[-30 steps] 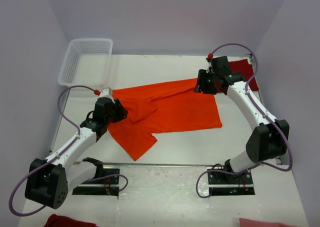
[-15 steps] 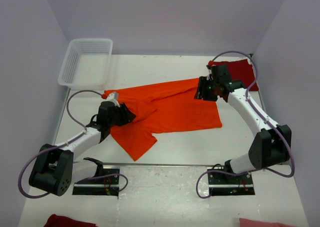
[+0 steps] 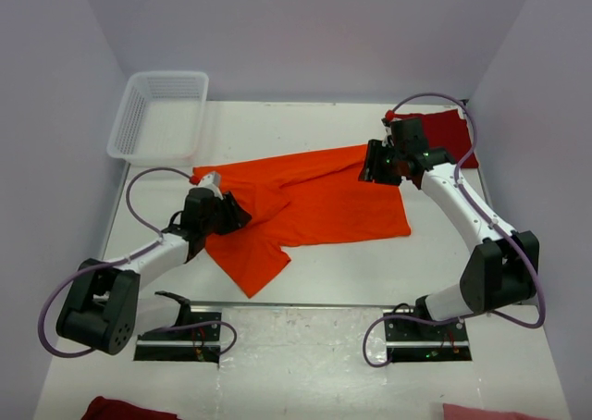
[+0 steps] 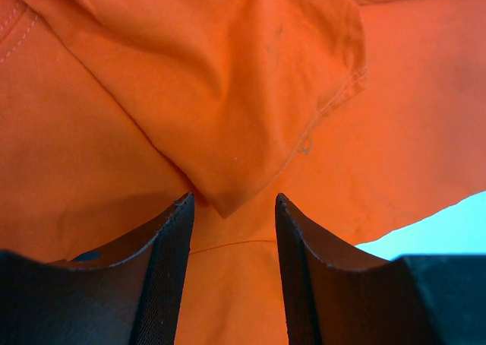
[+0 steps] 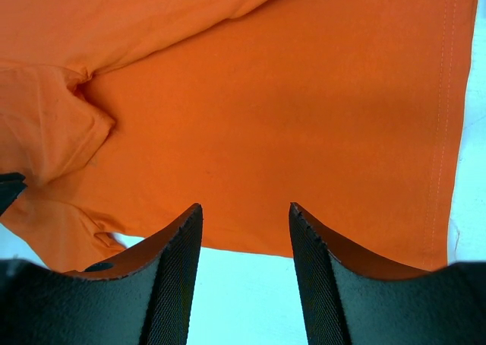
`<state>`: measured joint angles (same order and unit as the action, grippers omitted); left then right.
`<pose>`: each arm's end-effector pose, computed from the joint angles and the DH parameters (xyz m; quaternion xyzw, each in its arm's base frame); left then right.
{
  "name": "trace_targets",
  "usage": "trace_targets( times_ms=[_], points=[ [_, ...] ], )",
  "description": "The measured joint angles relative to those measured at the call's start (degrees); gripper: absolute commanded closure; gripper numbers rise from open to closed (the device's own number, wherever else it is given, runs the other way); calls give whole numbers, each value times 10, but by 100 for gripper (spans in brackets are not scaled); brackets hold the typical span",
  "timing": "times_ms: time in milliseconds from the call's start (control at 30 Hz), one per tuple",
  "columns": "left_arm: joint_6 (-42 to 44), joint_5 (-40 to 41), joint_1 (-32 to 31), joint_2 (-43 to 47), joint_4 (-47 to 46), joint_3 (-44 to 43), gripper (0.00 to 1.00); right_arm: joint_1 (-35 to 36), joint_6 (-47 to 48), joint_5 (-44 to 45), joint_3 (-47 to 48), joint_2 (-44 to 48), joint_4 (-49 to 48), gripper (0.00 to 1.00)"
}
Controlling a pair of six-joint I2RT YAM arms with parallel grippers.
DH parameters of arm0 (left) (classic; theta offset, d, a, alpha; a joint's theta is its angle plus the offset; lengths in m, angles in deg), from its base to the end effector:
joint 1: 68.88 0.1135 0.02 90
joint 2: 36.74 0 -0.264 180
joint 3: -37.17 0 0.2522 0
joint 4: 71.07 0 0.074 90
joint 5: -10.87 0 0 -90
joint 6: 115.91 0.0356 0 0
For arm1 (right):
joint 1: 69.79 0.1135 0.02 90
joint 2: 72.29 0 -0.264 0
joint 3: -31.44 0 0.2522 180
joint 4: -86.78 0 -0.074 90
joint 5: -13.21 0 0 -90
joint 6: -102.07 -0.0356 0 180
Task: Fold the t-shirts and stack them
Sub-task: Fold the flattened tshirt in 1/3 of the way
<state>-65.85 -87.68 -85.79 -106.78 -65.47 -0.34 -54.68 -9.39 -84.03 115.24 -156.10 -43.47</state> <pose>0.2170 -0.0715 0.1586 -0.1471 0.8852 -0.2666 0.3516 0.3023 0.0863 0.2925 0.0302 0.9369 0.1640 0.3074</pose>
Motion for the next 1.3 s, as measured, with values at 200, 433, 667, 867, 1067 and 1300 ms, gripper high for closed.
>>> trace_targets(
  times_ms=[200,433,667,867,1067,1300],
  points=[
    [0,-2,0,-31,0,0,52,0,0,0,0,0,-1,49],
    [0,-2,0,-57,-4,-3,56,2,0,0,0,-1,-1,49],
    [0,-7,0,-84,-7,-29,65,14,-2,0,0,-5,-7,49],
    [0,-20,0,-85,-9,-45,72,24,-2,0,0,-25,-9,50],
    [1,-22,0,-82,-8,-48,100,36,-5,0,0,-39,-10,50],
    [1,-23,0,-83,-5,-69,100,60,-9,2,0,-54,-12,50]
  ],
)
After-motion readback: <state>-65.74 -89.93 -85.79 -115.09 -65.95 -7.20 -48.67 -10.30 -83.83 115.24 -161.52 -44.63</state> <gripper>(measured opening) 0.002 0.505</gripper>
